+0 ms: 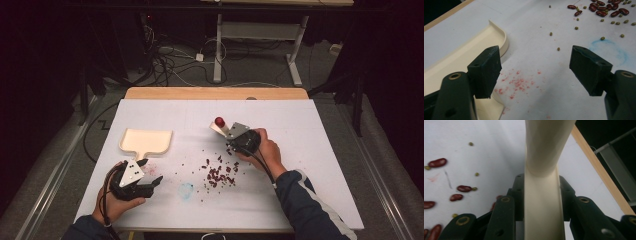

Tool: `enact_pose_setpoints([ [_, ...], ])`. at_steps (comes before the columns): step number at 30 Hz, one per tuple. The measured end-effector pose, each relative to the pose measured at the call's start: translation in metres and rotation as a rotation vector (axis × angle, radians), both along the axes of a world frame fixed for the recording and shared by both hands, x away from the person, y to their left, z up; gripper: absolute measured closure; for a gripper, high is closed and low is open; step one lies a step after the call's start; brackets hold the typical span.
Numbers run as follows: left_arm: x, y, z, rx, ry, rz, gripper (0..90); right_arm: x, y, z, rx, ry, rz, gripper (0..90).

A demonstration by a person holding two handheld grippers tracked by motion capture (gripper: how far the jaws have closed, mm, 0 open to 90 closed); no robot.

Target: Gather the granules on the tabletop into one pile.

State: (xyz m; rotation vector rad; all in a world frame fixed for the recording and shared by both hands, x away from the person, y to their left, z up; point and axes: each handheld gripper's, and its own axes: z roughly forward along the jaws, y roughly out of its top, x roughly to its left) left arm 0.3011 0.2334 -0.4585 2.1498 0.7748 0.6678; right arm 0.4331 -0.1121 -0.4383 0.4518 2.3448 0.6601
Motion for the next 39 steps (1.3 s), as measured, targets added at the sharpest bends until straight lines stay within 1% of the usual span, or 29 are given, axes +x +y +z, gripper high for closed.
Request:
enact_pose_setpoints([
  [2,0.0,0.0,0.001,-0.002,-0.002,0.002,24.5,-0.007,0.006,-0.003,0.017,0.013,0.017,67.4],
  [4,0.001,-0.001,0.003,-0.016,-0.007,0.005,24.5,-0.015,0.009,-0.006,0.013,0.009,0.059,67.3],
  [5,0.002,-0.001,0.003,-0.015,-0.006,0.004,24.5,-0.02,0.01,-0.006,0.023,0.021,0.071,67.3],
  [7,0.003,-0.002,0.002,-0.009,0.0,0.005,24.5,-0.028,0.01,-0.007,0.033,0.023,0.104,67.2],
  [8,0.003,-0.003,0.002,-0.009,0.002,0.005,24.5,-0.033,0.011,-0.007,0.037,0.021,0.115,67.1],
  [10,0.003,-0.003,0.002,-0.001,0.002,0.002,24.5,-0.043,0.011,-0.006,0.036,0.033,0.152,67.2],
  [13,0.001,-0.003,0.003,-0.007,-0.004,0.004,24.5,-0.057,0.01,-0.004,0.049,0.051,0.195,67.2],
  [14,0.0,-0.003,0.003,-0.013,0.008,0.008,24.5,-0.061,0.009,-0.004,0.045,0.054,0.209,67.2],
  [18,0.0,-0.003,0.002,-0.009,0.013,0.007,24.5,-0.074,0.006,-0.002,0.039,0.057,0.24,67.2],
  [19,0.001,-0.003,0.003,-0.004,0.001,0.004,24.5,-0.076,0.005,0.0,0.038,0.059,0.241,67.3],
  [20,0.0,-0.003,0.003,-0.002,0.0,0.007,24.4,-0.078,0.004,0.001,0.037,0.057,0.244,67.3],
  [22,0.0,-0.002,0.003,-0.005,-0.001,0.008,24.1,-0.079,0.002,0.005,0.031,0.035,0.236,67.4],
  [27,0.0,-0.001,0.003,-0.006,-0.003,0.009,24.1,-0.069,-0.004,0.015,0.069,0.014,0.216,67.4],
  [28,-0.001,-0.001,0.002,-0.012,0.01,0.014,24.1,-0.067,-0.003,0.017,0.067,0.006,0.219,67.5],
  [29,0.0,-0.001,0.003,-0.006,0.0,0.011,24.1,-0.066,-0.002,0.018,0.065,-0.003,0.216,67.4],
  [30,0.0,-0.001,0.002,-0.007,0.001,0.012,24.1,-0.064,-0.001,0.019,0.062,-0.014,0.216,67.4],
  [32,0.0,0.0,0.002,-0.007,0.002,0.015,24.1,-0.059,0.004,0.02,0.068,-0.023,0.221,67.4],
  [35,0.0,0.0,0.003,-0.006,-0.001,0.014,24.1,-0.053,0.017,0.02,0.074,-0.022,0.232,67.4],
  [36,0.0,0.001,0.003,-0.009,0.0,0.013,24.1,-0.052,0.024,0.019,0.071,-0.033,0.245,67.5],
  [37,-0.001,0.001,0.003,-0.015,0.011,0.018,24.1,-0.051,0.029,0.019,0.071,-0.036,0.256,67.4],
  [38,0.0,0.003,0.004,-0.022,0.012,0.02,24.1,-0.051,0.034,0.019,0.071,-0.034,0.266,67.4],
  [39,0.0,0.004,0.004,-0.021,-0.001,0.02,23.5,-0.051,0.041,0.019,0.067,-0.029,0.285,67.4],
])
